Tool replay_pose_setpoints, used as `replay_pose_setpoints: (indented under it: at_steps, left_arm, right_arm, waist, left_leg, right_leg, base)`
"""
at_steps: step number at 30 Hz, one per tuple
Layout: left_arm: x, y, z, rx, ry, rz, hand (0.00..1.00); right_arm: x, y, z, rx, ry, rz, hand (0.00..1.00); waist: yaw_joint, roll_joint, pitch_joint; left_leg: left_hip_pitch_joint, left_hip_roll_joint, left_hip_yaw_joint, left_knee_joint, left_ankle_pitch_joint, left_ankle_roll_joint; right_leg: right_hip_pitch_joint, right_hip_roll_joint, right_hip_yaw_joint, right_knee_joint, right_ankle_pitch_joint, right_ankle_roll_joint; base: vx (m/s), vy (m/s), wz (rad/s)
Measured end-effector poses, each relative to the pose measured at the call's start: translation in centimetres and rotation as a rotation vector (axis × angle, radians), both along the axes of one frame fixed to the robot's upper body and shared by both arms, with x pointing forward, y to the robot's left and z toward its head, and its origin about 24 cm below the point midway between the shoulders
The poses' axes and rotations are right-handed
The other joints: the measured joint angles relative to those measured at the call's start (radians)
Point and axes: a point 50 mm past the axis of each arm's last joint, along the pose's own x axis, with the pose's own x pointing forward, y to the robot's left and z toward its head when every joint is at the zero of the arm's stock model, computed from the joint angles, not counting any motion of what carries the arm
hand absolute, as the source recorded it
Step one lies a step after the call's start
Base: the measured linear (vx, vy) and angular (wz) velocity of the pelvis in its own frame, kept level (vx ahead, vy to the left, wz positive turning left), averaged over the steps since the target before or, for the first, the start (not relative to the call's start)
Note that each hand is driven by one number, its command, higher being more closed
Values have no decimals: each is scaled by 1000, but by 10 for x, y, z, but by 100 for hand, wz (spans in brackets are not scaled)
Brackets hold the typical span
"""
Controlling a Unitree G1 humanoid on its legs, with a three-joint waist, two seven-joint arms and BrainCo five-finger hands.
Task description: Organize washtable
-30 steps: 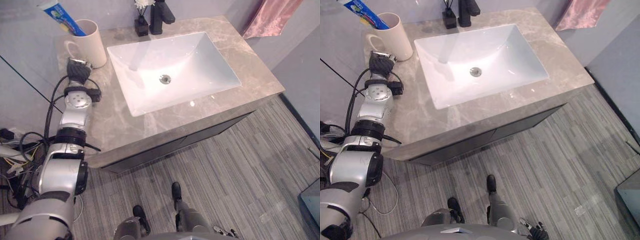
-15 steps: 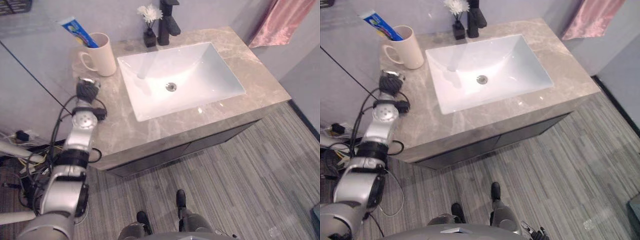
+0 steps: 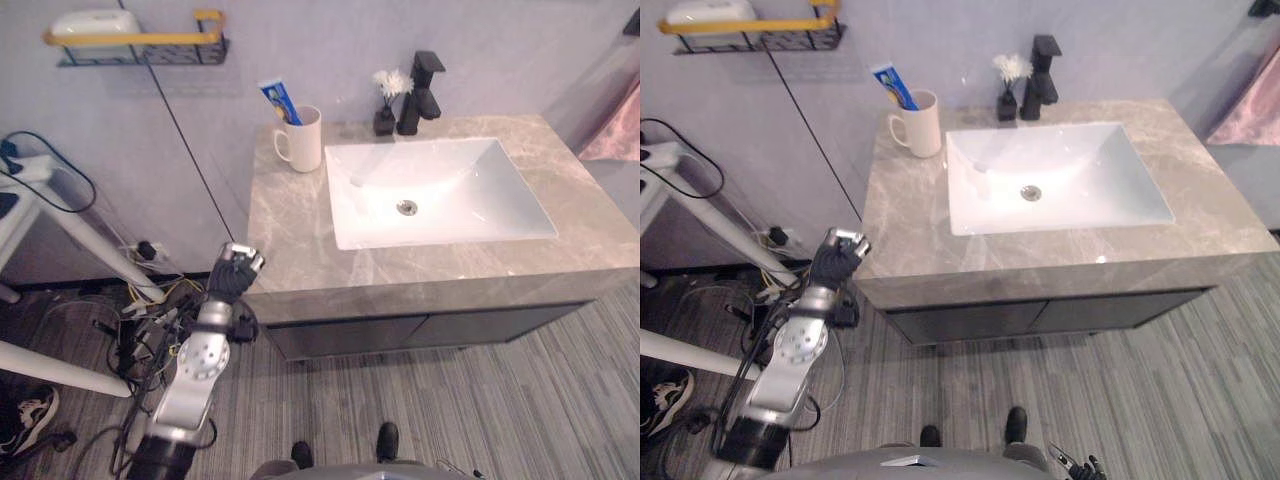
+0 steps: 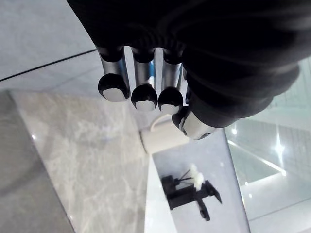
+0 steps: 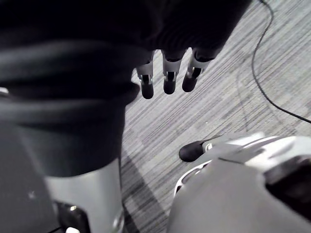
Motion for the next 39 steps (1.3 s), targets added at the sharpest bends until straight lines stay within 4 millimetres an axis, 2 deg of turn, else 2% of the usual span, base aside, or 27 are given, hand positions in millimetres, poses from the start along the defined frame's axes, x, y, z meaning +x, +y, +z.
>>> replay_pose_setpoints:
  at_steps: [2, 6, 9, 12, 14, 15, 18, 19, 21, 22, 25, 28, 32, 36, 39]
  left_arm:
    - [-17, 8, -12, -34, 48, 50, 100]
    - [-41, 20, -39, -103, 161, 166, 100]
    - [-62, 37, -82, -180, 338, 322, 100]
    - [-98, 55, -139, -232, 621, 486, 100]
    - [-120, 59, -166, -245, 775, 546, 100]
    - [-137, 60, -182, -257, 879, 588, 100]
    - [-171, 60, -208, -297, 1064, 668, 100]
    - [-194, 56, -221, -341, 1184, 719, 100]
    - [-216, 50, -231, -371, 1290, 749, 100]
    - [-225, 46, -234, -408, 1329, 770, 0]
    - [-245, 42, -239, -520, 1400, 849, 0]
    - [-245, 37, -240, -569, 1422, 819, 0]
    - [-240, 36, -241, -586, 1412, 795, 0]
    - [-229, 35, -241, -561, 1393, 737, 0]
    - [-217, 36, -240, -524, 1382, 686, 0]
  right_arm:
    - [1, 0, 0, 0, 0, 4, 0]
    - [-1, -1, -1, 2, 16, 6, 0]
    - [-2, 0, -2, 7, 27, 9, 0]
    - [-2, 2, -3, 11, 34, 22, 0]
    - [-2, 3, -4, 16, 39, 23, 0]
    - [-2, 5, -5, 25, 51, 24, 0]
    - [2, 7, -6, 39, 58, 25, 0]
    - [3, 8, -6, 40, 56, 25, 0]
    - [5, 9, -6, 42, 52, 24, 0]
    - [5, 9, -6, 43, 53, 24, 0]
    - [7, 10, -8, 53, 61, 5, 0]
    - [9, 10, -8, 60, 54, 13, 0]
    - [9, 10, -9, 75, 64, 18, 0]
    - [9, 10, -9, 79, 75, 20, 0]
    - [13, 10, -9, 77, 68, 34, 0]
  waist:
    - [5, 0, -28]
    - [32, -1, -33]
    - [46, -3, -35]
    - [48, -12, -42]
    - [45, -18, -49]
    - [46, -20, -51]
    - [44, -26, -49]
    - [39, -26, -48]
    - [34, -25, -45]
    - [34, -25, -45]
    - [30, -25, -43]
    - [30, -24, -39]
    - [28, -24, -36]
    - [28, -18, -25]
    - [28, -24, -13]
  left_leg:
    - [0, 1, -25, -11, 8, -5]
    - [11, 1, -61, -22, 20, -10]
    - [27, 0, -90, -24, 26, -10]
    - [47, -3, -114, -33, 28, -10]
    - [47, -8, -128, -34, 32, -8]
    - [48, -9, -129, -37, 34, -4]
    - [69, -12, -127, -47, 37, -1]
    - [91, -14, -127, -54, 37, 0]
    - [116, -17, -125, -65, 37, 0]
    - [123, -18, -125, -67, 37, 0]
    - [139, -17, -120, -79, 34, -5]
    - [144, -14, -115, -95, 34, -6]
    - [153, -12, -110, -106, 34, -7]
    - [170, -12, -110, -106, 34, -6]
    - [165, -12, -110, -108, 28, -7]
  right_leg:
    - [7, 2, -25, 0, -14, -2]
    - [31, 3, -54, 0, -23, 0]
    - [59, 3, -86, 0, -28, 3]
    - [87, 1, -110, 0, -39, 7]
    - [92, -2, -124, 0, -43, 8]
    - [93, -3, -125, 0, -44, 8]
    - [107, -6, -124, 0, -45, 11]
    - [122, -8, -124, 0, -49, 14]
    - [141, -11, -123, 0, -52, 17]
    - [146, -12, -123, 0, -53, 18]
    - [157, -12, -120, 0, -58, 18]
    - [160, -12, -118, 0, -65, 19]
    - [163, -11, -117, 0, -71, 24]
    - [174, -6, -117, 0, -69, 23]
    - [168, -6, -115, 0, -77, 26]
  base:
    - [-6, -45, 30]
    - [5, -34, 29]
    - [27, -16, 29]
    - [25, -9, 21]
    - [22, 3, 20]
    - [25, 9, 8]
    - [0, 0, 0]
    - [0, 0, 0]
    - [0, 0, 0]
    - [14, 18, -4]
    - [-13, 7, -3]
    - [-20, 3, -5]
    - [26, -7, -5]
    - [59, -13, 0]
    - [23, 1, -2]
